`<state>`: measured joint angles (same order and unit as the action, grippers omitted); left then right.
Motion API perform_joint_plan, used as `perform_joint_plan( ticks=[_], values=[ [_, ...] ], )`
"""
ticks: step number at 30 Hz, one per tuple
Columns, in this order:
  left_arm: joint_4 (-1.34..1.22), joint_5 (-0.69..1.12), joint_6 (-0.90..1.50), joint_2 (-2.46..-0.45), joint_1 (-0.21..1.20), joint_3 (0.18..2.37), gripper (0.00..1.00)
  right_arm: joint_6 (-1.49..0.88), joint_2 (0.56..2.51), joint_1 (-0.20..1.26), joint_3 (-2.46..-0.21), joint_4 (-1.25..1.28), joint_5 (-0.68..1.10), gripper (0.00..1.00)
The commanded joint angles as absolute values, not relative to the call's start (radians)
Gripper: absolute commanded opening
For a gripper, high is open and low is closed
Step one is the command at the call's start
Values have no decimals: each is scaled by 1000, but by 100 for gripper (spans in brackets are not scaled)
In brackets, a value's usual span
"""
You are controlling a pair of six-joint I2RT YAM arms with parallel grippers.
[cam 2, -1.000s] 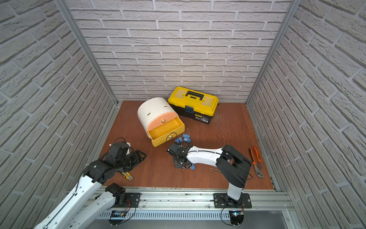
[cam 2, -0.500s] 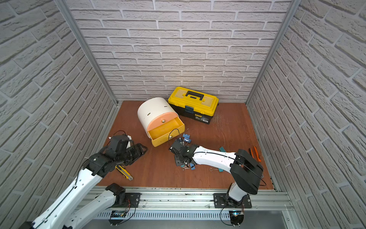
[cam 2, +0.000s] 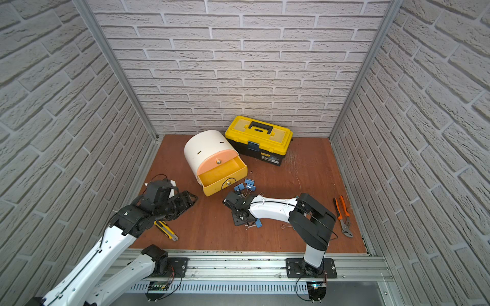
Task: Put the binder clips in the drawer according to color
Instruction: Pick up the binder clip at the center of the board.
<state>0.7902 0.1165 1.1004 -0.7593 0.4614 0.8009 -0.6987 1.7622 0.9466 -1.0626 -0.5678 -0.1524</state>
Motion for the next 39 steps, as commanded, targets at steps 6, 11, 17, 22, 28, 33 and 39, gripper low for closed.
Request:
perform_joint_plan(
  ticks=[6,11,17,22,28,33,39],
  values=[
    [774,115,1091,-786,468,811,70,-693,1783,957,-1080,-563,-158,37],
    [756,125,1086,-813,467,820,71,-695,1784,959,-1071,-565,-161,33],
    [749,124,1085,-817,469,822,70,-701,1755,959,-1049,-564,-179,26],
    [753,120,1085,-808,468,819,70,-699,1709,960,-1036,-573,-193,25],
    [758,114,1083,-802,468,825,71,-701,1635,959,-1028,-602,-218,24],
    [752,109,1077,-812,467,846,70,-685,1562,959,-1040,-656,-257,24],
    [741,104,1043,-862,462,913,71,-648,1461,952,-1088,-751,-319,23]
  ],
)
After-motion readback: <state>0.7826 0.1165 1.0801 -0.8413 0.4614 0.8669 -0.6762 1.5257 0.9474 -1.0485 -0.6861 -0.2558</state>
